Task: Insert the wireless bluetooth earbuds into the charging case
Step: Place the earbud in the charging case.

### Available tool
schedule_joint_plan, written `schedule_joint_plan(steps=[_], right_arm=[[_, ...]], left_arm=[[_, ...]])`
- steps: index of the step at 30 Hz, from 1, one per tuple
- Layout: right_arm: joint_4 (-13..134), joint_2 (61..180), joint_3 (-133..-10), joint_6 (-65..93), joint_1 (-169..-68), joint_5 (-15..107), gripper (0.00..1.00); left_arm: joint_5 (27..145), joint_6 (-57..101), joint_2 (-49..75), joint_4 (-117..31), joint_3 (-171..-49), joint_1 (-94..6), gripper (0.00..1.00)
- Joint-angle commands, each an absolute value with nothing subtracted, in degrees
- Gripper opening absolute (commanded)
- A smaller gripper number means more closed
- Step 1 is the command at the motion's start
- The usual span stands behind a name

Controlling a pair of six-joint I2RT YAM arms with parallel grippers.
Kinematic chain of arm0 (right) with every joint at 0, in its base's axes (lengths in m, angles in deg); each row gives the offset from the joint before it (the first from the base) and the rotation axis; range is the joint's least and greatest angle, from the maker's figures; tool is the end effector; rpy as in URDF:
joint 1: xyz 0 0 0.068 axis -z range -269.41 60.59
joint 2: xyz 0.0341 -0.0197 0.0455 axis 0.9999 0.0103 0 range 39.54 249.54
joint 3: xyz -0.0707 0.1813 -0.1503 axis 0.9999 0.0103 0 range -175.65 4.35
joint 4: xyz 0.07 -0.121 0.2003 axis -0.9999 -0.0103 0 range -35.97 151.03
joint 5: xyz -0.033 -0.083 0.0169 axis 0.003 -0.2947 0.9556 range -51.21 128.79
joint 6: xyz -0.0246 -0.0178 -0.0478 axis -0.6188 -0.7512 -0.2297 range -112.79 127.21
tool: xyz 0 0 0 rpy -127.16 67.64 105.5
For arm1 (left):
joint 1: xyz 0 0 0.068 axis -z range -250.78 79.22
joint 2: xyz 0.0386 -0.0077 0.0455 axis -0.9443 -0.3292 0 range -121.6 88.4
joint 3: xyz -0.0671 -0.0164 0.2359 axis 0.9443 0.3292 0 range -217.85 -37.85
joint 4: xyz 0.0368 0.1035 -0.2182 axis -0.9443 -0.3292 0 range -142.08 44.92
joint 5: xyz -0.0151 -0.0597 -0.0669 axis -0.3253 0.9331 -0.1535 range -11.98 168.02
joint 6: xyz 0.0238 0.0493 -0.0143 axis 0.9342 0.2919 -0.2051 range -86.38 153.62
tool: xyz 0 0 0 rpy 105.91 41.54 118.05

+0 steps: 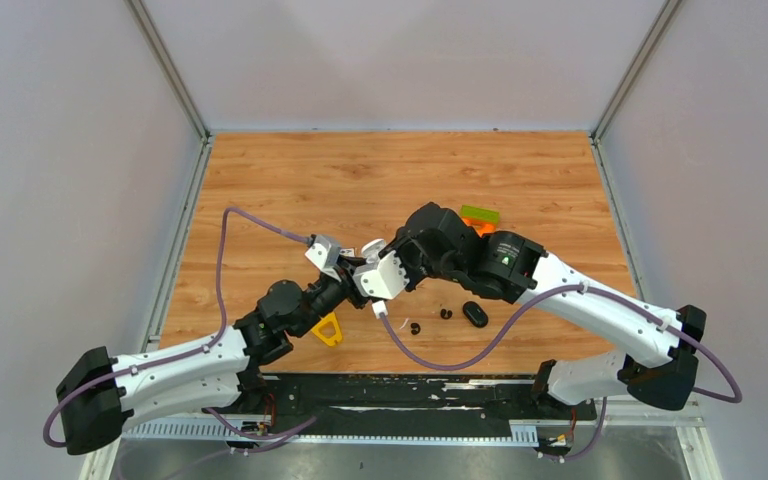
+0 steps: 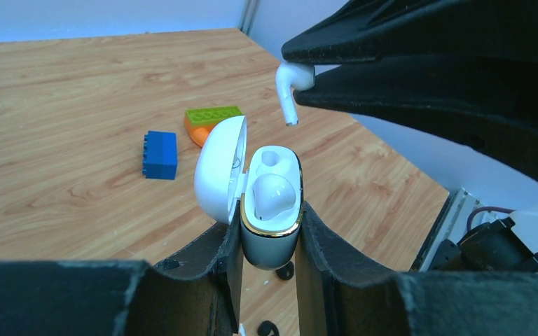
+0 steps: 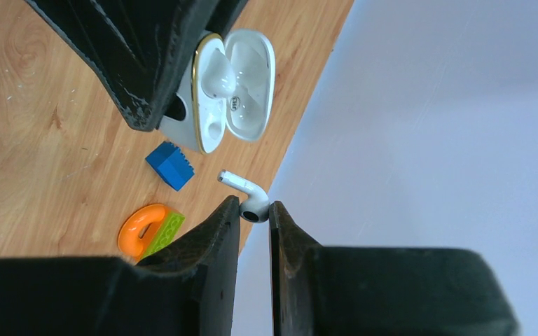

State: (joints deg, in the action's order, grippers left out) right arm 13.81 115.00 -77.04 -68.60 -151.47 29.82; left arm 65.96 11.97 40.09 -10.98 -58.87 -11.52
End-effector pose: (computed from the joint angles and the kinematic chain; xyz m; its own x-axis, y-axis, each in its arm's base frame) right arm 0.1296 0.2311 0.3504 0.7170 -0.6919 -0.0843 -0.5002 -0.4265 -0.7536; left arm 0.1113 -0.1709 0.2526 -0.2147 -0.3451 -0.9137 0.7051 0.5926 -0.3895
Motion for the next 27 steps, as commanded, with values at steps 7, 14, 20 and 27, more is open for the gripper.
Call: schedule_joint_plan(steps=[7, 14, 20, 27], right_arm=[[17.30, 114.60, -78.48, -69.79, -154.76, 25.62, 0.14], [18.65, 115.13, -77.76, -70.42, -155.47, 24.66, 0.14], [19.21, 115.30, -78.27, -71.12, -155.63, 24.29, 0.13], [17.46, 114.76, -77.89, -71.13, -156.87, 25.01, 0.13]], left_arm=[[67.55, 10.54, 40.65, -9.76, -62.98, -11.38, 0.00], [67.48, 11.12, 41.76, -10.94, -62.99, -11.41, 0.00], [67.17, 10.95, 42.18, -11.60, -62.90, -11.43, 0.00], [66.69, 11.35, 42.19, -11.83, -63.52, -11.37, 0.00]])
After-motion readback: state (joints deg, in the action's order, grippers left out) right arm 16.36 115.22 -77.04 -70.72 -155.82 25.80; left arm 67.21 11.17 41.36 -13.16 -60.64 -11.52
